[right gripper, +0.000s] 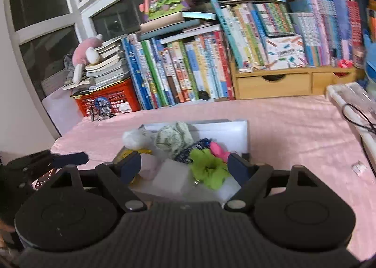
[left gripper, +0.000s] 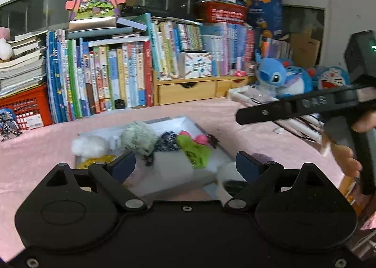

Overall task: Organize soft objects
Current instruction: 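Withdraw both tools from the tray toward the purple plush, then close the right tool around the purple round plush and lift it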

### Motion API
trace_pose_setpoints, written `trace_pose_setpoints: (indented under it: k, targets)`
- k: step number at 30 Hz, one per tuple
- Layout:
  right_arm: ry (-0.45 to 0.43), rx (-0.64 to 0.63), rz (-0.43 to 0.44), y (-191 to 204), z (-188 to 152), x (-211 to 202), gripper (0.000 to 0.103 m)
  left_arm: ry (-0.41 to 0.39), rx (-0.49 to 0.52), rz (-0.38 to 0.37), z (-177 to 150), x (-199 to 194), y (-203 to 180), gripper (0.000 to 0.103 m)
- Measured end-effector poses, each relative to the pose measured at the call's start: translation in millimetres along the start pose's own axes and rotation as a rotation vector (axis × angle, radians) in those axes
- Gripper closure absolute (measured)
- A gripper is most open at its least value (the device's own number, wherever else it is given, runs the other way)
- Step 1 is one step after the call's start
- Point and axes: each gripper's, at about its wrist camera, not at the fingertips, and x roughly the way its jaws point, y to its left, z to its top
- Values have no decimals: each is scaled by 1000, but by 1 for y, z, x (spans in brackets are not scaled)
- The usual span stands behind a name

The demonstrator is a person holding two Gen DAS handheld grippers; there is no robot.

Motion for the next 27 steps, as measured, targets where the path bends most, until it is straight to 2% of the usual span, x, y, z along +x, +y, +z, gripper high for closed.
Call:
trace_pose_setpoints:
  k: [8,15,20,27]
  targets:
    - [-17,31,-51,-19,-16,-10,15,-20,16,-30,-37,-22,-41,11]
    - [-24,34,-90,-29,-29,-17,15,-42,24,-17,-60,-34,-71,12]
    - [-47,2,-140,-34,-42,-22,15,-41,60,-44,-69,-36,-92,20]
    - [-52,-27,-187,-54,-57,-27,15,-22,96,-87,-82,-23,-131,36]
